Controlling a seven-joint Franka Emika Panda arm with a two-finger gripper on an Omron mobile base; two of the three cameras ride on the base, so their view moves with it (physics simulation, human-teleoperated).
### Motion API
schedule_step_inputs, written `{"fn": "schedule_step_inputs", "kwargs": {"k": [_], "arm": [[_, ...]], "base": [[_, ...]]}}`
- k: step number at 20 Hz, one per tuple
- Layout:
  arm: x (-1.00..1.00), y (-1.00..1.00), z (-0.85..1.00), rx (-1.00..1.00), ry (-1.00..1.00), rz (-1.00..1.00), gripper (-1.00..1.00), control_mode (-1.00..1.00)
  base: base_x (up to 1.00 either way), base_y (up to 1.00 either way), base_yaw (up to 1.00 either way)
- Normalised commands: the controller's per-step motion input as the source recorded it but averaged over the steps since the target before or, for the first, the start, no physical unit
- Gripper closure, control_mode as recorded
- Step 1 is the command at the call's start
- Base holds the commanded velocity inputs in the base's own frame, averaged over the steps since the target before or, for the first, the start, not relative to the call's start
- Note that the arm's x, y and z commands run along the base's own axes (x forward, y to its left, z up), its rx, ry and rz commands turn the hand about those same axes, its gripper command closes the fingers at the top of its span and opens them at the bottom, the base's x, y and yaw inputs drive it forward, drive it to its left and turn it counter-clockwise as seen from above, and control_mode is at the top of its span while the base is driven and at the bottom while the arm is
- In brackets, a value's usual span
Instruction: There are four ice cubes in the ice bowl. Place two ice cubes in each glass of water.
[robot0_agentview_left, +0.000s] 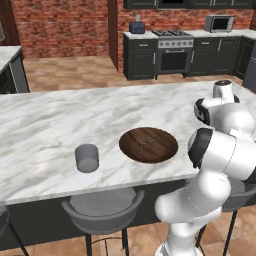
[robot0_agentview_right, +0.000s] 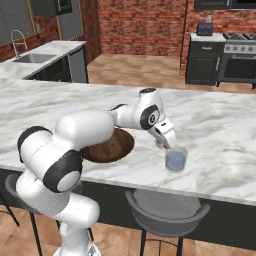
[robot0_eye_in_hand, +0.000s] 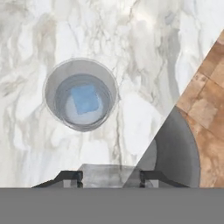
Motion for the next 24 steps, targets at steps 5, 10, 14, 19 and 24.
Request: {"fn": "schedule_step_inputs", "kwargs": {"k": [5, 10, 14, 19, 24], "arm": [[0.36, -0.36, -0.05, 0.05, 0.00, 0.00, 1.00, -1.00], [0.49, -0.15, -0.04, 0.11, 0.00, 0.00, 1.00, -1.00], [0.24, -0.38, -0.25, 0.06, 0.00, 0.00, 1.00, -1.00], [0.19, -0.36, -0.35, 0.04, 0.00, 0.00, 1.00, -1.00], [0.28, -0.12, -0.32, 0.03, 0.00, 0.00, 1.00, -1.00]], "base": [[0.00, 0.00, 0.00], [0.00, 0.00, 0.00], [0.00, 0.00, 0.00], [0.00, 0.00, 0.00], [0.00, 0.00, 0.00]]}}
